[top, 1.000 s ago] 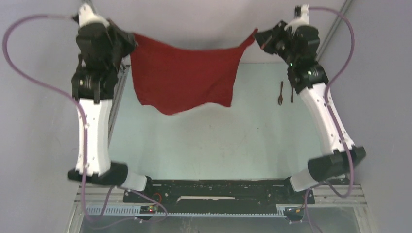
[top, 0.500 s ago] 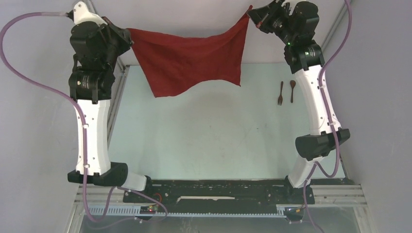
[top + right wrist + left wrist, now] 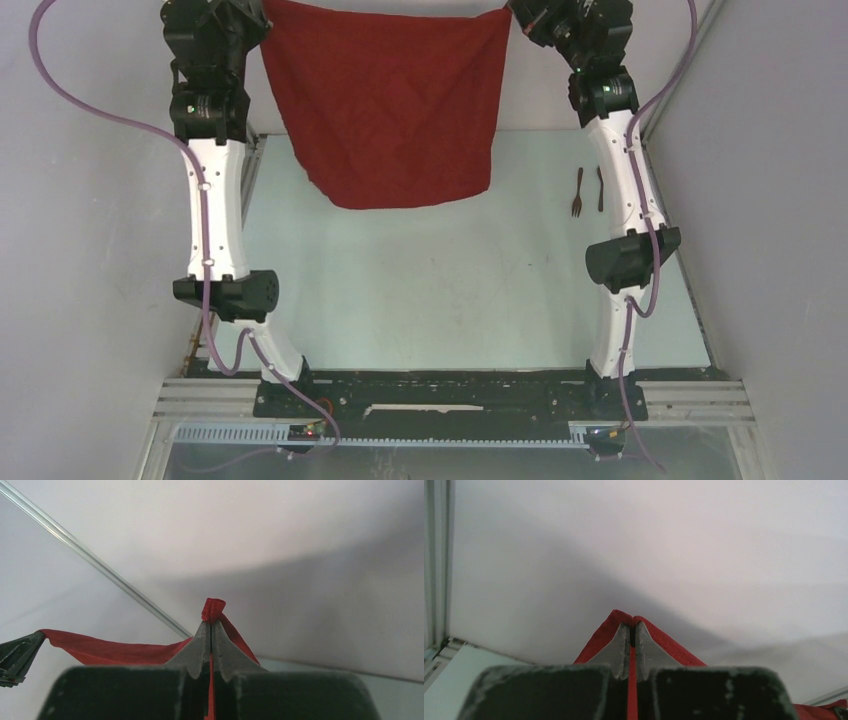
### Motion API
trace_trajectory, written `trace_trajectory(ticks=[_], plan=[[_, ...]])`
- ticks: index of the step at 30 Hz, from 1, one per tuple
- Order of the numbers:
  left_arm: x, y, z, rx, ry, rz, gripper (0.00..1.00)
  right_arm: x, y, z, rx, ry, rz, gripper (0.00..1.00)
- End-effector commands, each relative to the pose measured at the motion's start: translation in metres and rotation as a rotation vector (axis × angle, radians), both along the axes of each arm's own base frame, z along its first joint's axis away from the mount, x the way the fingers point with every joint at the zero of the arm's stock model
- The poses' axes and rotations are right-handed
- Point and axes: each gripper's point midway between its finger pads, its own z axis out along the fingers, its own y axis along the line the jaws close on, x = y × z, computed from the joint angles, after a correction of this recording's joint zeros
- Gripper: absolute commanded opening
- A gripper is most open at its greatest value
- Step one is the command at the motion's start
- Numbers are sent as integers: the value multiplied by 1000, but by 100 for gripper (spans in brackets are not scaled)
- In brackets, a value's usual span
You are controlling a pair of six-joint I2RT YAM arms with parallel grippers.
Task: Fold the napkin into a case and place the utensils inside
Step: Flatten out the crumpled napkin at the center of the board.
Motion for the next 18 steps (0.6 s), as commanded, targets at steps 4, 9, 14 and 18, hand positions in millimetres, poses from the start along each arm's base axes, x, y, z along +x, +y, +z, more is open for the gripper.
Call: trace_trajectory(ticks=[4, 9, 14, 18], plan=[[-32, -5, 78, -24, -262, -47, 0, -32, -17, 76, 76, -194, -10, 0], [-53, -12, 47, -39, -172, -85, 0, -50, -9, 44, 8, -52, -9, 0], [-89, -27, -56, -88, 52, -164, 0, -113, 4, -42, -53, 194, 43, 0], [-155, -38, -184, -176, 340, -200, 0, -194, 14, -172, -153, 473, 111, 0]])
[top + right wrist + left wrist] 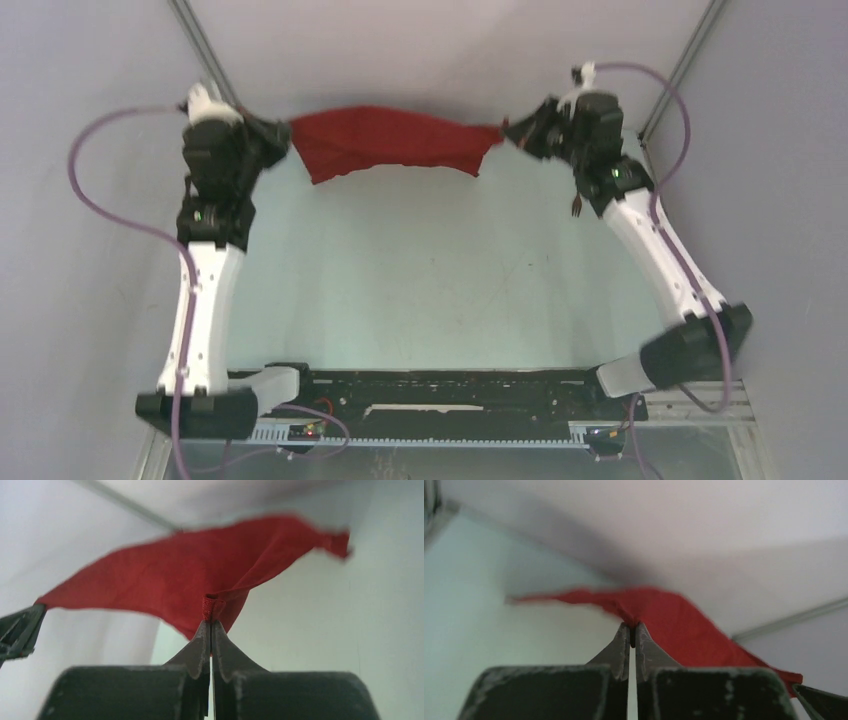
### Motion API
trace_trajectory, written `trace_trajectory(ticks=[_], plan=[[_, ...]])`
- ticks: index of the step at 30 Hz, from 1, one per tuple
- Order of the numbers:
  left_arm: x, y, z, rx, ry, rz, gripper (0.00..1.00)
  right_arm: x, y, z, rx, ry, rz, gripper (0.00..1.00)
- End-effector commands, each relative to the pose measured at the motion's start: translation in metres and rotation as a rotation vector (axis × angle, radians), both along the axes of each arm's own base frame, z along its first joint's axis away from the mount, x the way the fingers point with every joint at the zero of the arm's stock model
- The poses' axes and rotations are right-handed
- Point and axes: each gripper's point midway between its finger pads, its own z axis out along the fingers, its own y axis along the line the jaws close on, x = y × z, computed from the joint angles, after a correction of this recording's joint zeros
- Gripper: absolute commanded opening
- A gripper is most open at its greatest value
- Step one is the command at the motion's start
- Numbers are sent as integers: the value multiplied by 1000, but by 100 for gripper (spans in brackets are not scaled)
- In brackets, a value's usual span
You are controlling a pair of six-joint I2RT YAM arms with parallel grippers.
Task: Fold the napkin into a case and place the utensils inside
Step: Flatten out the crumpled napkin at the center of the board, then smooth out the napkin at the center of the board.
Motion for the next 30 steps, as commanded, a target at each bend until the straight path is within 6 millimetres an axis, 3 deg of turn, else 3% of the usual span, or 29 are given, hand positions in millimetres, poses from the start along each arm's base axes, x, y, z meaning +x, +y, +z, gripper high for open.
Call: trace_trajectory(ticks=[1, 3, 7, 9, 12, 14, 15, 16, 18, 19, 20, 21, 24, 30], plan=[[-84, -15, -105, -69, 235, -76, 0, -99, 4, -83, -86, 196, 66, 0], [-122, -9, -193, -67, 472, -34, 0, -134, -6, -143, -146, 336, 59, 0], [-186, -7, -318, -82, 794, -2, 0, -184, -34, -248, -240, 557, 16, 0], [-208, -15, -358, -182, 881, 14, 0, -202, -47, -287, -283, 637, -6, 0], [-229, -24, -390, -324, 980, 70, 0, -223, -62, -326, -307, 752, -29, 0], [-244, -20, -400, -345, 1051, 130, 0, -241, -60, -339, -321, 817, 4, 0], [-251, -17, -401, -340, 1079, 151, 2, -248, -61, -341, -340, 839, 7, 7], [-256, -15, -398, -339, 1098, 173, 13, -255, -62, -341, -353, 849, 11, 18], [-258, -9, -384, -319, 1076, 198, 24, -259, -69, -329, -373, 839, -10, 39], [-254, -2, -373, -298, 1036, 224, 35, -256, -70, -320, -376, 807, -10, 48], [-249, 4, -362, -281, 984, 245, 52, -251, -67, -309, -368, 759, 2, 58], [-242, 10, -351, -261, 933, 263, 65, -242, -68, -299, -364, 709, -3, 65], [-208, 18, -317, -199, 800, 248, 76, -197, -76, -277, -368, 601, -83, 76], [-100, -44, -275, -268, 556, -157, 84, -80, -38, -247, -202, 371, 34, 82]])
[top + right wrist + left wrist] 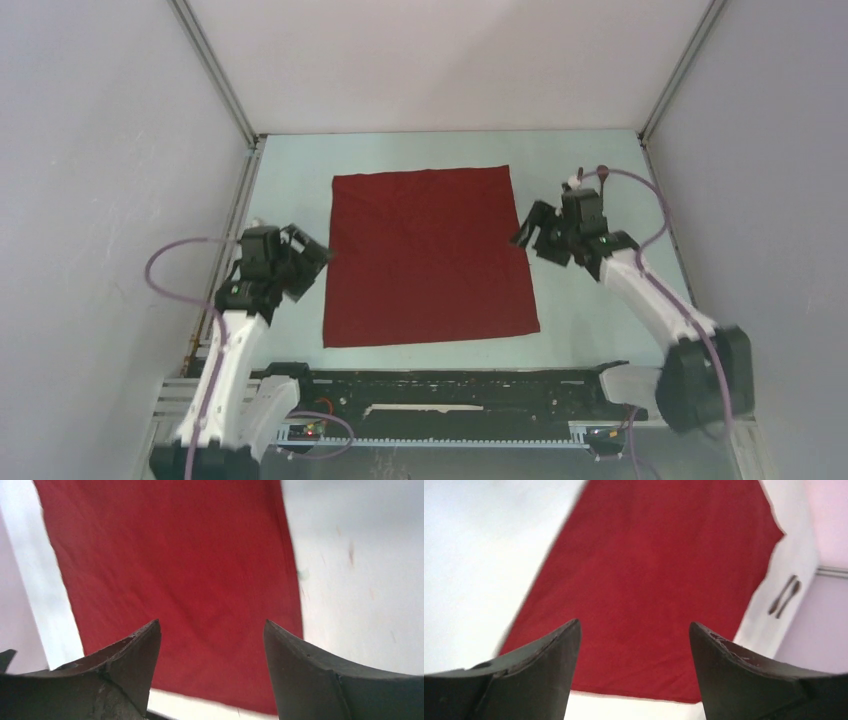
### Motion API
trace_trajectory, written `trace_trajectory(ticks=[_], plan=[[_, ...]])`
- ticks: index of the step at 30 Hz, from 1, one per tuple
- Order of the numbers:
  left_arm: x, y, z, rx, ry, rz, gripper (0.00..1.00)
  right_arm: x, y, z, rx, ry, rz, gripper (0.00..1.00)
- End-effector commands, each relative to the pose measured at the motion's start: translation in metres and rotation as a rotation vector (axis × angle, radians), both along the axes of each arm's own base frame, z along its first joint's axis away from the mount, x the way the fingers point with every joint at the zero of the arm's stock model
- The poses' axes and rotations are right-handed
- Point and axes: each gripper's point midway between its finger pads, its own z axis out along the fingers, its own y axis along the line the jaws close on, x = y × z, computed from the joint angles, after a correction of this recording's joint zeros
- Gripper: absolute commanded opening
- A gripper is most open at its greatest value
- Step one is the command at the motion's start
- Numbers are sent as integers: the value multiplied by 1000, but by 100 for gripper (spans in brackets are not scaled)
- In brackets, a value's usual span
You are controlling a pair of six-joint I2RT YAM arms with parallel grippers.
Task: Fold the napkin into a case and place the utensils inside
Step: Smooth out the napkin at the center of the board.
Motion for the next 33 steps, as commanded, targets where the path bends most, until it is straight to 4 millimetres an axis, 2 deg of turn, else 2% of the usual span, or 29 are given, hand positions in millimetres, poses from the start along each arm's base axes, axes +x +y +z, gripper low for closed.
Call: trace_trajectory(ticks=[1, 5, 6, 8, 9, 10, 11, 12, 15, 16, 17, 20, 26, 29, 33], plan=[[95, -37, 44, -103, -306, -210, 85, 104, 34, 39, 135, -263, 116, 83], [166, -40, 53, -126, -374, -210, 88, 171, 61, 53, 310, -319, 176, 83], [185, -44, 60, -141, -412, -225, 88, 186, 64, 52, 340, -317, 174, 84], [218, -47, 56, -176, -429, -225, 88, 213, 70, 45, 372, -307, 175, 84], [233, -49, 52, -201, -435, -214, 88, 224, 73, 37, 387, -288, 172, 85], [250, -39, 36, -231, -420, -176, 88, 236, 77, 34, 406, -281, 175, 88], [265, -39, 35, -261, -454, -172, 88, 248, 80, 19, 424, -255, 167, 96], [277, -41, 33, -292, -473, -171, 89, 257, 83, 11, 444, -241, 159, 99], [310, -42, 13, -354, -459, -150, 89, 282, 85, -13, 471, -183, 123, 100], [317, -40, 0, -377, -440, -133, 89, 290, 82, -20, 477, -168, 104, 100], [328, -36, -5, -405, -438, -110, 94, 298, 80, -24, 487, -160, 88, 100], [343, -20, -32, -446, -394, -31, 98, 311, 64, -49, 486, -113, 24, 100], [356, 20, -82, -405, -201, 102, 100, 331, 26, -87, 458, -19, -111, 100], [362, 29, -102, -457, -157, 162, 100, 340, 12, -106, 460, 39, -188, 100], [379, 37, -109, -453, -167, 177, 100, 356, 4, -111, 467, 26, -204, 100]])
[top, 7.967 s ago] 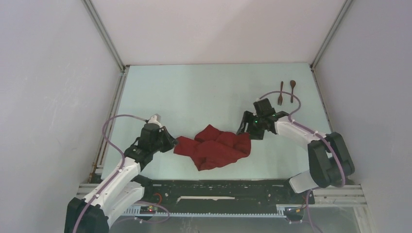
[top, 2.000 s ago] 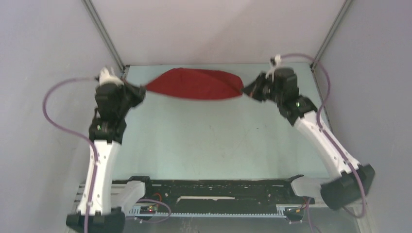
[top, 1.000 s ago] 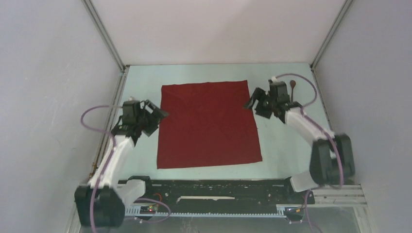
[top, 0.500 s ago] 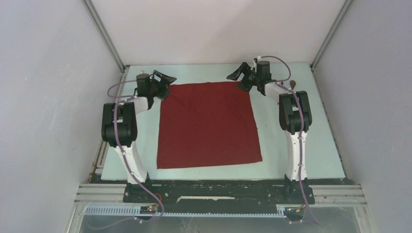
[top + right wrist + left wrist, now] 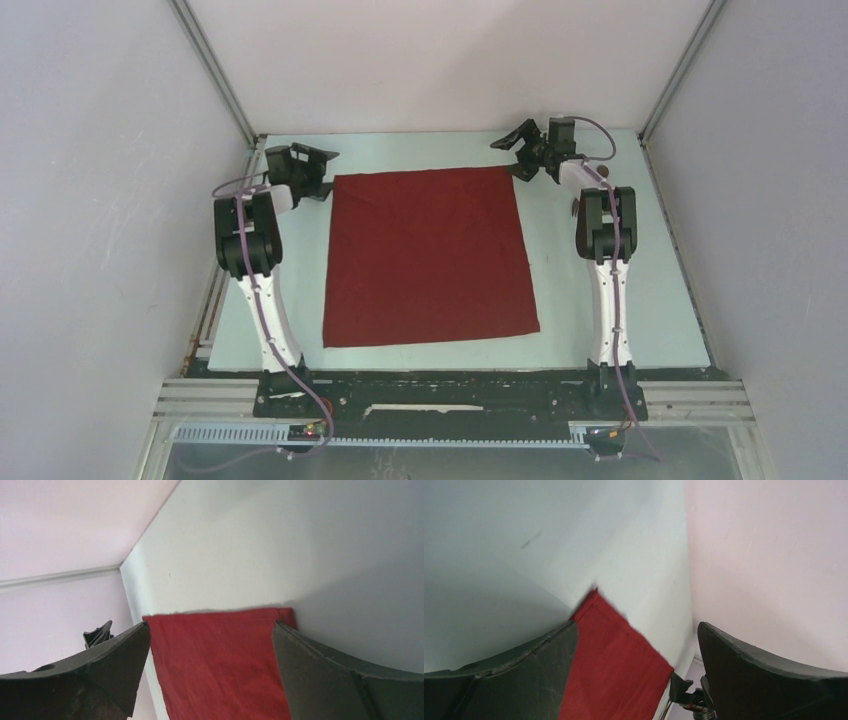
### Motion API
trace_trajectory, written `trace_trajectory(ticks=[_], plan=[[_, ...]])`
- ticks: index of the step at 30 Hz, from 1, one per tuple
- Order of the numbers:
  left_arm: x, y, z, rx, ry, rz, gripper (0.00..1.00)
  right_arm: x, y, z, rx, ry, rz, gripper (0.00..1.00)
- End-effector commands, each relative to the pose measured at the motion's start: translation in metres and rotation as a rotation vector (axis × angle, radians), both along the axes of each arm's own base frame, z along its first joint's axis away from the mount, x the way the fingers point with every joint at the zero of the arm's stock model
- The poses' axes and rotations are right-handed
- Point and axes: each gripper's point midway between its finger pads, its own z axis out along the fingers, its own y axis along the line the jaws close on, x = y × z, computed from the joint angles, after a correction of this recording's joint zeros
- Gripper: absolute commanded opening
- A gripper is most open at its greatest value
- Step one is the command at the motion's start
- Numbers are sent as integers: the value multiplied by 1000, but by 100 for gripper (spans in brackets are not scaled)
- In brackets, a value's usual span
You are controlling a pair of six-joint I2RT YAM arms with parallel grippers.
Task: Fold the napkin into a case and place the utensils inside
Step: Smooth out the napkin at the center of the board.
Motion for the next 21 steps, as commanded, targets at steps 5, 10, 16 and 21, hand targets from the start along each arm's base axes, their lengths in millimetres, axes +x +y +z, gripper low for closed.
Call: trace_trajectory(ticks=[5, 10, 16, 21], plan=[[46, 13, -8, 75, 15, -20, 100, 28, -24, -27, -27, 56, -78, 100], [58, 24, 38, 303, -20, -158, 100, 34, -29, 11, -106, -29, -22, 100], [9, 2, 114, 449, -137, -236, 100, -4, -33, 87, -314, -125, 70, 100], [-35, -51, 107, 327, -167, -322, 100, -68, 2, 97, -275, -80, 204, 100]])
